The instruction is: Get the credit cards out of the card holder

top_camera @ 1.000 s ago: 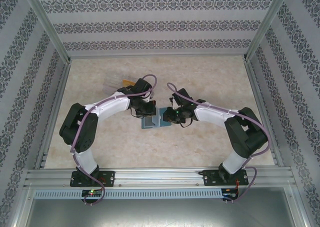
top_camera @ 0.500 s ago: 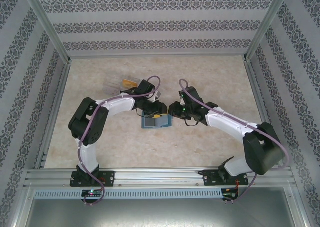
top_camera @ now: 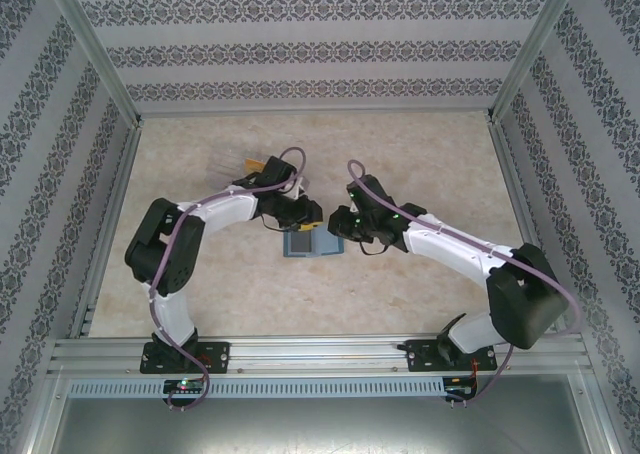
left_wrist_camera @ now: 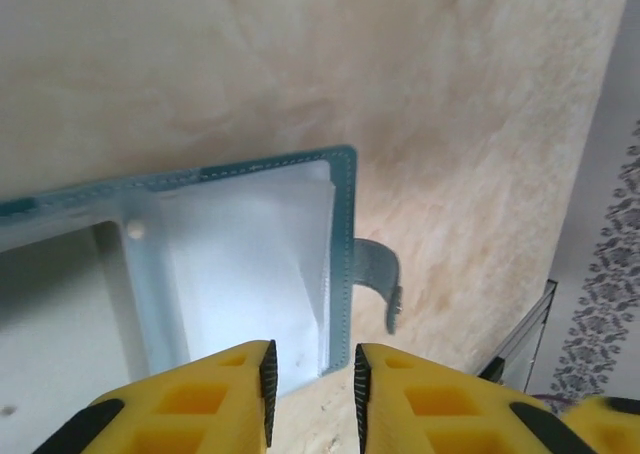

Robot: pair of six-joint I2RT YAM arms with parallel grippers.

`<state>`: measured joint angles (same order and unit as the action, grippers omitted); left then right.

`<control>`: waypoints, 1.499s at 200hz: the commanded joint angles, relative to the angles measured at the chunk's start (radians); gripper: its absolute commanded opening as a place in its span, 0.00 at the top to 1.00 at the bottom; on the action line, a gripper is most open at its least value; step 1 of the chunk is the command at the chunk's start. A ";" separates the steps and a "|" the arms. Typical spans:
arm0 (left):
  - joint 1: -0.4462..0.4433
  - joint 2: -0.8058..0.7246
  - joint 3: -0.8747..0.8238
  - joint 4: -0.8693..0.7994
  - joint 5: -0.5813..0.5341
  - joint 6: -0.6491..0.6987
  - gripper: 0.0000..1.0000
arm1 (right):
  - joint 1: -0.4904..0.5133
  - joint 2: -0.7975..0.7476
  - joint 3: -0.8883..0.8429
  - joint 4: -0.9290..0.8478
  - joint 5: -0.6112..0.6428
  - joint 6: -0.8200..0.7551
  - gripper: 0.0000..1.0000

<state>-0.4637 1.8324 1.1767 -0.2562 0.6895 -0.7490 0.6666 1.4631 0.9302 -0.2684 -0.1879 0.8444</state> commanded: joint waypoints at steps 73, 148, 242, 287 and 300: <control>0.143 -0.147 -0.060 -0.227 -0.105 0.107 0.56 | 0.067 0.269 0.140 -0.008 0.042 -0.018 0.77; 0.155 -0.025 -0.029 -0.194 0.011 0.116 0.62 | 0.068 0.391 0.220 -0.021 0.010 -0.069 0.71; 0.155 -0.020 -0.047 -0.169 0.035 0.103 0.62 | 0.066 0.474 0.233 -0.074 0.019 -0.124 0.71; 0.155 -0.026 -0.042 -0.179 0.030 0.106 0.62 | 0.066 0.497 0.243 -0.129 0.080 -0.149 0.74; 0.155 -0.023 -0.034 -0.191 0.023 0.113 0.60 | 0.066 0.503 0.242 -0.139 0.091 -0.151 0.74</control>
<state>-0.3187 1.8263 1.1259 -0.4343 0.7071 -0.6544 0.7311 1.9121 1.1748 -0.3187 -0.1719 0.7242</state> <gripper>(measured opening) 0.387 0.264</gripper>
